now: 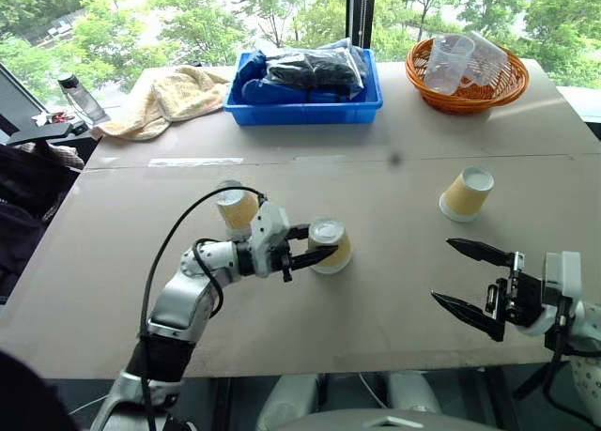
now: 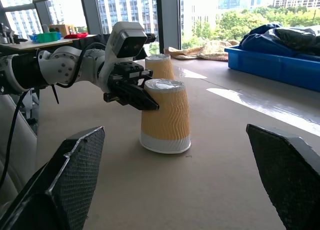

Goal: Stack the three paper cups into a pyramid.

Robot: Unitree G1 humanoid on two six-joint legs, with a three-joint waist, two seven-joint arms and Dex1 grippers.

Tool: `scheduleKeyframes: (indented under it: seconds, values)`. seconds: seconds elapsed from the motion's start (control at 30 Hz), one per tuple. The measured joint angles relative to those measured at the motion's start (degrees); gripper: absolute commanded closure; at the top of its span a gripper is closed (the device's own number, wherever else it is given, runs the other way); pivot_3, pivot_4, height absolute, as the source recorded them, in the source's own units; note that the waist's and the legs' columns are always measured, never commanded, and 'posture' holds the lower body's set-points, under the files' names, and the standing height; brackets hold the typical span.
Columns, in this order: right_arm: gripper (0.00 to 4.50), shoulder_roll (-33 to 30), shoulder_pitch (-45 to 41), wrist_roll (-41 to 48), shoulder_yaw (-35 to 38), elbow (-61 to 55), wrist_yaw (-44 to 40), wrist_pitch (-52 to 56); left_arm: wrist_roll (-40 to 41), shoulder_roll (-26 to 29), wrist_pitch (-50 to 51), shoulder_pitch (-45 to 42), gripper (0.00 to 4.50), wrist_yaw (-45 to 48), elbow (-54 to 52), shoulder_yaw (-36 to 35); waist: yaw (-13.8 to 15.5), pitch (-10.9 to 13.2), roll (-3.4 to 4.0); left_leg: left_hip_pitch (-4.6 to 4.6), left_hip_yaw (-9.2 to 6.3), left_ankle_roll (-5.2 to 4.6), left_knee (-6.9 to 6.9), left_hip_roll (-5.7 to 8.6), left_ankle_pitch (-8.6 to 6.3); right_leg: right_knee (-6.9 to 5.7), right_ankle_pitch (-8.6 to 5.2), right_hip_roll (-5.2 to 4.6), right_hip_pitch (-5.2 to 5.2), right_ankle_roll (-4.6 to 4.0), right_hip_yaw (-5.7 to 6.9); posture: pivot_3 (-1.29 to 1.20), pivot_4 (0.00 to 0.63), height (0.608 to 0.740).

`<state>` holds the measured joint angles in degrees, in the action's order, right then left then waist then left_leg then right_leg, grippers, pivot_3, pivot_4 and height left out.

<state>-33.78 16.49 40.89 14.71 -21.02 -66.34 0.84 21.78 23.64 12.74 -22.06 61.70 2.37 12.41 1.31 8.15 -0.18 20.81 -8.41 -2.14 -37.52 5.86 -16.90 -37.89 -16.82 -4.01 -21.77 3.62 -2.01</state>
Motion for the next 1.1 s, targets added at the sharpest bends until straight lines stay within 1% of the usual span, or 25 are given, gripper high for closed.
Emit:
scheduleKeyframes:
  seconds: [0.07, 0.13, 0.23, 0.37, 0.4, 0.43, 0.5, 0.53, 0.67, 0.77, 0.83, 0.9, 0.93, 1.03, 1.1]
  values:
    - [0.00, -0.04, 1.82, 0.29, 2.31, -0.25, -0.01, -0.32, -2.14, -3.58, -2.05, -4.26, 2.59, 2.34, 4.55, 3.71, -0.29, 0.01, -0.03, 0.01, 0.02, -0.01, 0.00, 0.01, 0.00, 0.02, 0.00, -0.03, 0.02, 0.01, -0.08, 0.00, 0.150, 0.740]
    - [0.00, -0.07, 3.73, 0.30, 4.02, -0.25, -0.02, -0.48, -3.92, -6.65, -4.56, -6.51, 2.59, 3.45, 8.32, 6.20, -0.73, 0.04, -0.07, 0.00, 0.06, 0.00, 0.06, 0.01, 0.00, 0.01, 0.00, 0.00, -0.03, 0.01, -0.14, 0.00, 0.150, 0.740]
    - [0.00, 0.06, 5.61, 0.30, 5.74, -0.53, 0.49, -0.89, -5.91, -10.61, -7.27, -9.29, 2.59, 3.61, 13.14, 7.48, -0.69, 0.04, -0.08, -0.02, 0.05, 0.00, 0.05, -0.01, 0.00, -0.03, 0.00, 0.01, -0.04, 0.01, -0.17, 0.00, 0.150, 0.740]
    - [0.00, 0.39, 6.59, 0.37, 6.62, -2.39, 1.77, -0.92, -7.49, -12.51, -10.71, -9.59, 2.59, 3.72, 15.36, 8.32, -0.61, 0.04, -0.07, -0.06, 0.07, 0.00, 0.01, -0.01, 0.00, -0.09, 0.00, 0.01, -0.03, 0.02, -0.22, 0.00, 0.150, 0.740]
    - [0.00, 0.39, 6.70, 0.63, 6.70, -3.04, 2.13, -0.84, -7.67, -12.70, -11.42, -9.59, 1.62, 3.71, 15.76, 8.30, -0.54, 0.04, -0.08, -0.05, 0.07, 0.00, -0.01, -0.01, 0.00, -0.08, 0.01, 0.01, -0.02, 0.02, -0.22, 0.00, 0.150, 0.740]
    - [0.00, 0.39, 6.70, 0.85, 6.77, -3.49, 2.49, -0.71, -7.86, -12.87, -11.95, -9.55, 1.28, 3.64, 15.98, 8.31, -0.51, 0.04, -0.08, -0.04, 0.07, 0.00, -0.04, -0.01, 0.00, -0.08, 0.01, 0.01, -0.01, 0.03, -0.21, 0.00, 0.150, 0.740]
    - [0.00, 0.38, 6.68, 1.14, 6.78, -4.11, 3.07, -0.42, -8.27, -12.96, -12.26, -9.35, 0.38, 3.47, 16.20, 8.31, -0.52, 0.04, -0.09, -0.04, 0.07, 0.00, -0.05, 0.00, 0.00, -0.08, 0.02, 0.01, -0.01, 0.05, -0.23, 0.00, 0.150, 0.740]
    - [0.00, 0.37, 6.71, 1.15, 6.78, -4.23, 3.24, -0.16, -8.30, -12.93, -12.32, -9.14, 0.06, 3.48, 16.20, 8.31, -0.53, 0.05, -0.09, -0.04, 0.07, 0.00, -0.05, 0.00, 0.00, -0.08, 0.02, 0.01, -0.01, 0.05, -0.23, 0.00, 0.150, 0.740]
    - [0.00, 0.30, 6.36, 1.18, 6.78, -4.38, 3.80, 0.35, -8.35, -12.51, -12.27, -8.52, 0.06, 3.51, 14.87, 8.26, -0.53, 0.05, -0.08, -0.03, 0.06, 0.00, -0.05, 0.00, 0.00, -0.08, 0.02, 0.01, -0.02, 0.04, -0.22, 0.00, 0.150, 0.740]
    - [0.00, -0.19, 5.71, 1.32, 6.77, -4.40, 3.84, 1.02, -7.06, -11.28, -10.12, -7.85, 0.06, 3.07, 9.83, 6.99, -0.53, 0.06, -0.10, -0.01, 0.06, 0.00, -0.06, -0.01, 0.00, -0.09, 0.02, 0.00, -0.02, 0.04, -0.22, 0.00, 0.150, 0.740]
    - [0.00, -0.98, 5.15, 1.53, 6.77, -4.41, 3.81, 1.61, -2.11, -9.56, -4.97, -7.02, 0.06, 2.40, 1.32, 3.96, -0.70, 0.07, -0.10, 0.00, 0.06, 0.00, -0.05, -0.02, 0.00, -0.10, 0.02, 0.01, -0.07, 0.04, -0.25, 0.00, 0.150, 0.740]
    - [0.00, -1.55, 3.97, 2.00, 6.76, -4.38, 3.73, 2.31, 4.06, -8.03, 1.37, -7.04, 0.06, -0.51, -8.12, -1.11, -0.69, 0.06, -0.09, 0.00, 0.05, 0.00, -0.05, -0.03, 0.00, -0.10, 0.02, 0.01, -0.06, 0.04, -0.24, 0.00, 0.150, 0.740]
    - [0.00, -1.69, 3.53, 2.10, 6.72, -4.33, 3.63, 2.51, 5.55, -7.53, 3.07, -7.05, 0.06, -1.74, -10.57, -2.54, -0.64, 0.05, -0.08, -0.03, 0.06, 0.00, -0.05, -0.03, 0.00, -0.10, 0.02, 0.01, -0.04, 0.04, -0.24, 0.00, 0.150, 0.740]
    - [0.00, -2.03, 1.93, 2.05, 6.46, -3.03, 2.67, 2.70, 6.68, -3.07, 9.21, -6.46, 0.06, -7.60, -17.34, -6.46, -0.53, 0.05, -0.09, -0.05, 0.06, 0.00, -0.08, -0.02, 0.01, -0.10, 0.02, 0.01, 0.00, 0.04, -0.23, 0.00, 0.150, 0.740]
    - [0.00, -2.07, 1.42, 1.82, 6.30, -1.91, 1.91, 2.70, 7.77, -0.75, 13.71, -4.19, 0.06, -13.16, -21.24, -11.10, -0.65, 0.06, -0.09, -0.05, 0.06, 0.00, -0.07, -0.02, 0.00, -0.10, 0.02, 0.02, -0.02, 0.04, -0.25, 0.00, 0.150, 0.740]
